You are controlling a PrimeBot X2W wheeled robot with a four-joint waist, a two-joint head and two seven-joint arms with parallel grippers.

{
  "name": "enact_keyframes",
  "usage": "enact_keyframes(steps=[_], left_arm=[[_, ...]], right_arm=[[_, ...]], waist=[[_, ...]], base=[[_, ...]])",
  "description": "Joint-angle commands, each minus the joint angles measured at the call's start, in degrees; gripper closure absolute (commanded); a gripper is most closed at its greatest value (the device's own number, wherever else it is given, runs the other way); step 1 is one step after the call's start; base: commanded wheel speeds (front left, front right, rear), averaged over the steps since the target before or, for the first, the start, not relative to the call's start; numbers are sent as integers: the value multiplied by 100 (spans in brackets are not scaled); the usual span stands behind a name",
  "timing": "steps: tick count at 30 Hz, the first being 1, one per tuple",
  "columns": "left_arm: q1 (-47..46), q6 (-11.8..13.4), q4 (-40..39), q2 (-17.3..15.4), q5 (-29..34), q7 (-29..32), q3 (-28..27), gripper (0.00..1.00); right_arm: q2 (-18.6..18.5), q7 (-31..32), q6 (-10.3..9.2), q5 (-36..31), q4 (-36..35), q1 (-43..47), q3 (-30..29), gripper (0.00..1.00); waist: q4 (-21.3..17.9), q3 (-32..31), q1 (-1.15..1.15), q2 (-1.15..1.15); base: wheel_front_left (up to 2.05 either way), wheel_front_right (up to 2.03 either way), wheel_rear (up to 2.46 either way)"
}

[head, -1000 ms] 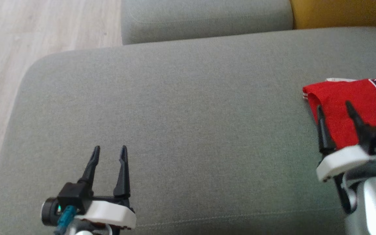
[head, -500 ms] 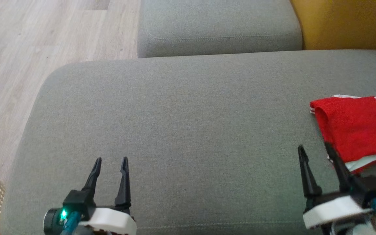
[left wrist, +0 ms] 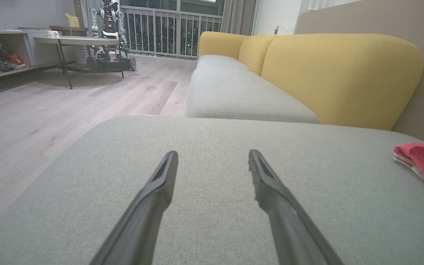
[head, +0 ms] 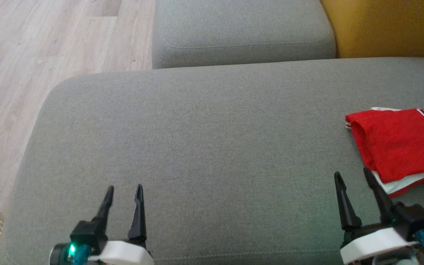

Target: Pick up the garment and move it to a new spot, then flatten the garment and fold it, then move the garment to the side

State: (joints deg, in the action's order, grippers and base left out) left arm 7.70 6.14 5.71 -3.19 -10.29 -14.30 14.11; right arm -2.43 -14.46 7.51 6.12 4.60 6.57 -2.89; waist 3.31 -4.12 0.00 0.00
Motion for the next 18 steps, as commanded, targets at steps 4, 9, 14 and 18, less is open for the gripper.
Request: enact_keyframes(steps=[4, 9, 14, 18], left_arm=[[80, -14, 213, -1, -43, 18, 12, 100], [37, -52, 203, -23, -405, 75, -46, 100], [-29, -110, 242, -46, -762, 138, -102, 100], [-82, -158, 276, -61, -1043, 188, -146, 100]], right_arm=[[10, 14, 0, 45, 248, 38, 11, 100], [5, 96, 0, 403, 274, -14, 2, 100], [-2, 177, 0, 753, 302, -67, -10, 100], [-6, 242, 0, 1030, 326, -109, -20, 100]], waist=[[1, -1, 0, 0], [-13, 17, 0, 0], [-27, 34, 0, 0], [-37, 48, 0, 0]], base=[[0, 0, 0], [0, 0, 0], [0, 0, 0], [0, 0, 0]])
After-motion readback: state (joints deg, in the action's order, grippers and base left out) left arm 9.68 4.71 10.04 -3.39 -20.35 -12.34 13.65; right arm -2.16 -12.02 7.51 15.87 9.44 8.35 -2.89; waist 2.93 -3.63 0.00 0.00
